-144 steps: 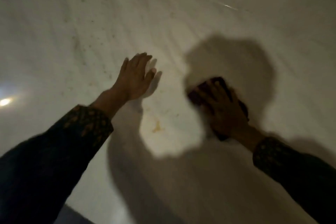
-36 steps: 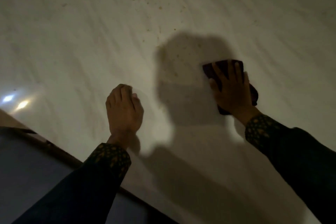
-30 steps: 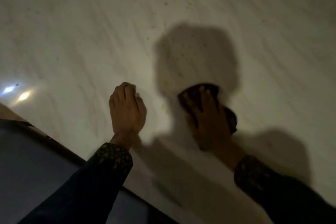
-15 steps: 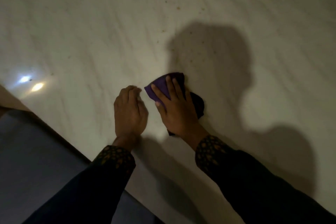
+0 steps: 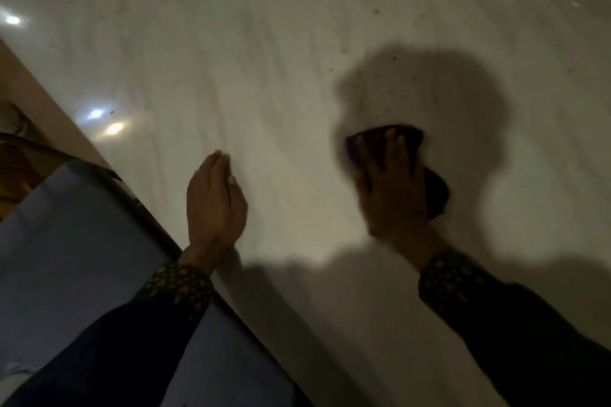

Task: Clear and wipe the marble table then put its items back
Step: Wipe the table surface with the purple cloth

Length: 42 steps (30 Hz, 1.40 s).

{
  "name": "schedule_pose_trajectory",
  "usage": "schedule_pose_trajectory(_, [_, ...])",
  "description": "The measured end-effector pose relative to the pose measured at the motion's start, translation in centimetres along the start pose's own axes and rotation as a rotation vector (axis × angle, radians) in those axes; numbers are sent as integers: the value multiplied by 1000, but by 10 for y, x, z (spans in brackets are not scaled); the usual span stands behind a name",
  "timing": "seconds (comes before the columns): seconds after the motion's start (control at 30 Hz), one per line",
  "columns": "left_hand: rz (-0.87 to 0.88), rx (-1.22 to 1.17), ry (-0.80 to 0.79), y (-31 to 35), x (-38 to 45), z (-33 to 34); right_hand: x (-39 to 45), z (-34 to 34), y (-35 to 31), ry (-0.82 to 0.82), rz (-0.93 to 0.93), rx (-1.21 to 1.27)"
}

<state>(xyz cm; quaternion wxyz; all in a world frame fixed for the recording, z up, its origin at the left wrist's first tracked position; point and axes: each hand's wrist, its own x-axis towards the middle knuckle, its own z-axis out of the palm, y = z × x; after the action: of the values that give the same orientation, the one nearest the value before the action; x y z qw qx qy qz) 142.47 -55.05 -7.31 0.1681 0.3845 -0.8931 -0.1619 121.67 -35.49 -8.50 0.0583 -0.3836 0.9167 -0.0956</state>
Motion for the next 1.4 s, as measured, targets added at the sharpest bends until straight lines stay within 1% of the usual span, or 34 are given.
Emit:
schedule_pose_trajectory(0.03, [-37,31,16,-1,-4,1,-20,5,-24,3,-84,26])
schedule_pose_trajectory(0.07, [-36,55,16,0,-5,2,-42,9,-47,8,-177,48])
schedule_pose_trajectory(0.13, [-9,68,2,4,-1,3,-71,16,-80,-43,-334,77])
schedule_pose_trajectory(0.23, [2,81,-17,4,-2,-1,-71,16,-96,-150,-417,73])
schedule_pose_trajectory(0.3, [12,86,-18,3,-3,-2,-51,12,-86,-165,-466,70])
schedule_pose_trajectory(0.33, [17,82,-14,1,-3,-2,-40,9,-75,-152,-461,68])
schedule_pose_trajectory(0.4, [38,73,13,0,-3,-2,-13,3,-35,-97,-335,80])
schedule_pose_trajectory(0.5, [54,68,43,-1,-1,0,32,-13,57,-24,-53,47])
schedule_pose_trajectory(0.57, [70,94,50,0,-2,2,52,-31,112,-41,129,20])
schedule_pose_trajectory(0.6, [72,112,50,1,-2,3,56,-37,129,-63,190,13])
schedule_pose_trajectory(0.63, [65,134,35,2,-2,3,55,-40,138,-77,219,6])
schedule_pose_trajectory(0.7, [59,186,24,10,3,-2,41,-40,135,-66,225,-3])
schedule_pose_trajectory(0.8, [109,198,112,39,22,-8,-6,-36,118,-43,229,19])
schedule_pose_trajectory(0.83, [170,189,122,56,30,-6,-25,-36,115,-46,225,25])
schedule_pose_trajectory(0.9, [373,126,93,96,43,7,-60,-38,119,-59,208,33])
schedule_pose_trajectory(0.97, [578,28,-14,138,50,33,-80,-40,135,-63,193,24])
schedule_pose_trajectory(1.0, [644,-1,-80,158,52,49,-81,-42,145,-59,196,20])
schedule_pose_trajectory(1.07, [723,-20,-198,190,55,79,-67,-47,168,-47,251,2])
schedule_pose_trajectory(1.17, [754,-35,-297,215,58,106,-34,-59,207,-23,386,-47])
schedule_pose_trajectory(1.3, [716,-78,-334,220,63,110,9,-77,258,12,546,-26])
schedule_pose_trajectory(1.4, [686,-63,-358,221,62,112,64,-87,297,25,622,-28])
